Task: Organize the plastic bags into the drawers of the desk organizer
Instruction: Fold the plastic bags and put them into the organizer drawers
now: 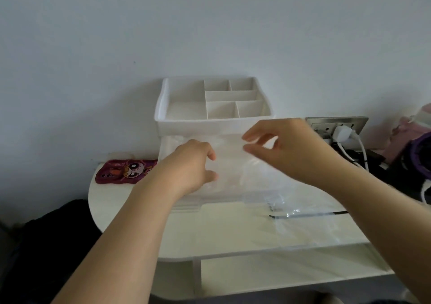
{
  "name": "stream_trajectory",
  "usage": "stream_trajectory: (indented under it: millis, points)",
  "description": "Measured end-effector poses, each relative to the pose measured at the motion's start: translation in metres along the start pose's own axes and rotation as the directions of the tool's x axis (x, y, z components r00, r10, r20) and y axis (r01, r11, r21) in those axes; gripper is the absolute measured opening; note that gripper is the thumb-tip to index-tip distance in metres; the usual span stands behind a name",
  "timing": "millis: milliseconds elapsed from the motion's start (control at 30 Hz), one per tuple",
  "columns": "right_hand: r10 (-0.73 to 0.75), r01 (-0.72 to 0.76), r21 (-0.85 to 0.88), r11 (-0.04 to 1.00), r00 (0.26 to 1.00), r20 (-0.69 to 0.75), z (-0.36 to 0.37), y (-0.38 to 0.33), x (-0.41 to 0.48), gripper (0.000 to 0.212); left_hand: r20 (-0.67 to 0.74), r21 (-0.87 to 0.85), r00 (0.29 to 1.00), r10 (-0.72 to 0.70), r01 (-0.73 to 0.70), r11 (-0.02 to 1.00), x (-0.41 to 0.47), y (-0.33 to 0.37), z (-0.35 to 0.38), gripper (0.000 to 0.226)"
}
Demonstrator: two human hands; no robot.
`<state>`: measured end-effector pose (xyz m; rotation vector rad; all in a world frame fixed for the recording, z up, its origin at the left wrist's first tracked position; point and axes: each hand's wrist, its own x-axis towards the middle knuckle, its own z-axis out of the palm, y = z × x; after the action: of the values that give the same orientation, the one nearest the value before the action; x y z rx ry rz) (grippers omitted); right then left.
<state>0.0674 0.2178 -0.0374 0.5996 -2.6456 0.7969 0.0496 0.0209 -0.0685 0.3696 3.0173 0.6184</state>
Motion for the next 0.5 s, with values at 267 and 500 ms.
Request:
stream_trajectory:
  millis: [267, 500]
  points:
    - [0.435, -0.403, -0.211, 0.890, 0.891, 0.133, 0.011, 0.099, -0.064, 0.026, -0.319, -0.046, 0.944, 0.087, -0.107, 0.993, -0.012, 0.012, 0.016, 0.013]
    - [0.494, -0.296, -0.487, 0.822, 0.796, 0.350, 0.037, 0.132, -0.083, 0.035, -0.156, -0.120, 0.959, 0.236, -0.256, 0.959, -0.029, 0.028, 0.016, 0.060]
